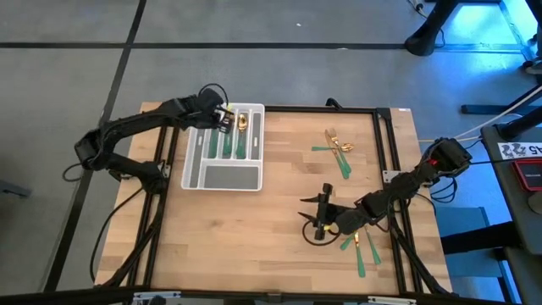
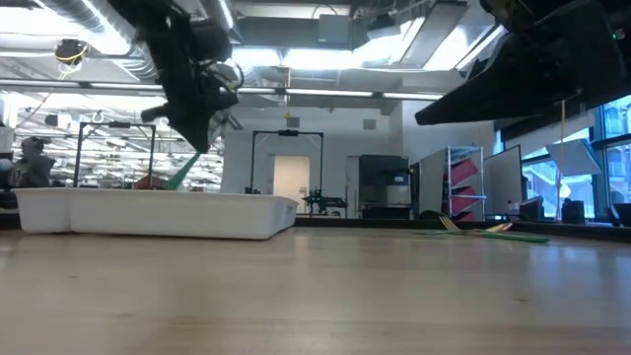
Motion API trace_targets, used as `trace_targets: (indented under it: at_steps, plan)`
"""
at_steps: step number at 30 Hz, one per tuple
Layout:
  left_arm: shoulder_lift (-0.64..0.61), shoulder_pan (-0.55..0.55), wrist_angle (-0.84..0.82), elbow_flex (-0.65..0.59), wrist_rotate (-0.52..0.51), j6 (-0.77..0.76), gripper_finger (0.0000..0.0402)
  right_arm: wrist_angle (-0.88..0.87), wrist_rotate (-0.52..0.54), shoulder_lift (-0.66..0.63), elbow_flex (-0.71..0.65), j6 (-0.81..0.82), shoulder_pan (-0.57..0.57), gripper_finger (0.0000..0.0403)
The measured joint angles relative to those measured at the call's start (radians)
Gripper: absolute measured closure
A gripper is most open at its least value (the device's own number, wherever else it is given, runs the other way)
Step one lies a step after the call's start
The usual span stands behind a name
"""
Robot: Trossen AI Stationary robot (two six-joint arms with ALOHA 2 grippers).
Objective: Sort silverware
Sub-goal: Put the green knife into the white cutlery tray
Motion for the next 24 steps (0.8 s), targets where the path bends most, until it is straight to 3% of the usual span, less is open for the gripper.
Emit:
trace_targets:
  at_steps: [10, 17, 24]
  plan:
    - [0.000, 0.123, 0.015, -0.092, 0.190, 0.008, 0.0401, 0.002, -0.001, 0.000, 0.000, -0.003, -0.002, 0.0206]
    - [0.015, 0.164, 0.074, -0.131, 0.231, 0.016, 0.0401, 0.003, -0.001, 0.000, 0.000, -0.004, -0.002, 0.0206]
    - [0.146, 0.182, 0.124, -0.132, 0.234, 0.016, 0.0397, 0.003, -0.001, 0.000, 0.000, -0.004, -0.002, 0.0206]
